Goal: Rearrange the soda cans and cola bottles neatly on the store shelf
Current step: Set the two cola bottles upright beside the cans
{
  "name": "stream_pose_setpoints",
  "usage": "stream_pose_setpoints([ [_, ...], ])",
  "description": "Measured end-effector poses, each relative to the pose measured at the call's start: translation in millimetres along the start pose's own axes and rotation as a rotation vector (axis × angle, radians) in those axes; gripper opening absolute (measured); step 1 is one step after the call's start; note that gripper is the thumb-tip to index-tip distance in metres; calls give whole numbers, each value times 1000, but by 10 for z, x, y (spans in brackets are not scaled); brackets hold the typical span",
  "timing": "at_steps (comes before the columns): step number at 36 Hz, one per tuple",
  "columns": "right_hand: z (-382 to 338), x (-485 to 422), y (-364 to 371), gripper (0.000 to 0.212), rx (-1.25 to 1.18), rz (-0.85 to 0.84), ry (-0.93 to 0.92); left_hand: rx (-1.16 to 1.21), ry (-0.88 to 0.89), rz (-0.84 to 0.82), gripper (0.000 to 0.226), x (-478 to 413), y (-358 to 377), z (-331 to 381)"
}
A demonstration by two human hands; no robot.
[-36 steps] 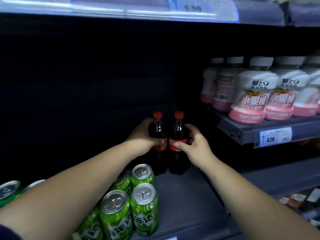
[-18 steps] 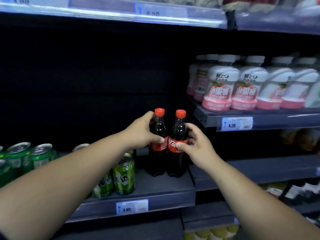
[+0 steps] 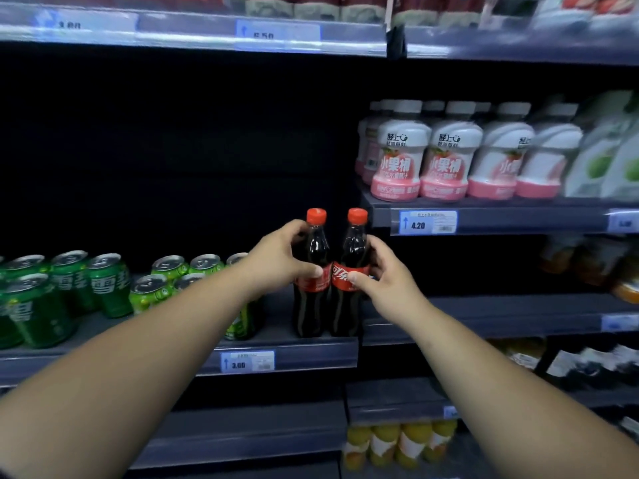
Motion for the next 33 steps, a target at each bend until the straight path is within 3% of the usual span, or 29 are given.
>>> stream_pose_setpoints([
  [8,30,10,55,66,60,-45,30,107,-72,36,77,99,164,-278],
  [21,23,84,145,74,106,-61,13,129,-206,6,59,186,173,-436],
  [33,99,97,125,76,90,-17,86,184,-225,-5,59,254,232,-474],
])
Point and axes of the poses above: each hand's wrist, its own x-axis away from the middle knuckle, its own y-axis out of the palm, z = x × y, the point moved 9 cm from there along -x, towards the middle knuckle, and after that the axes turned 4 degrees about z, right-handed, at the moved point
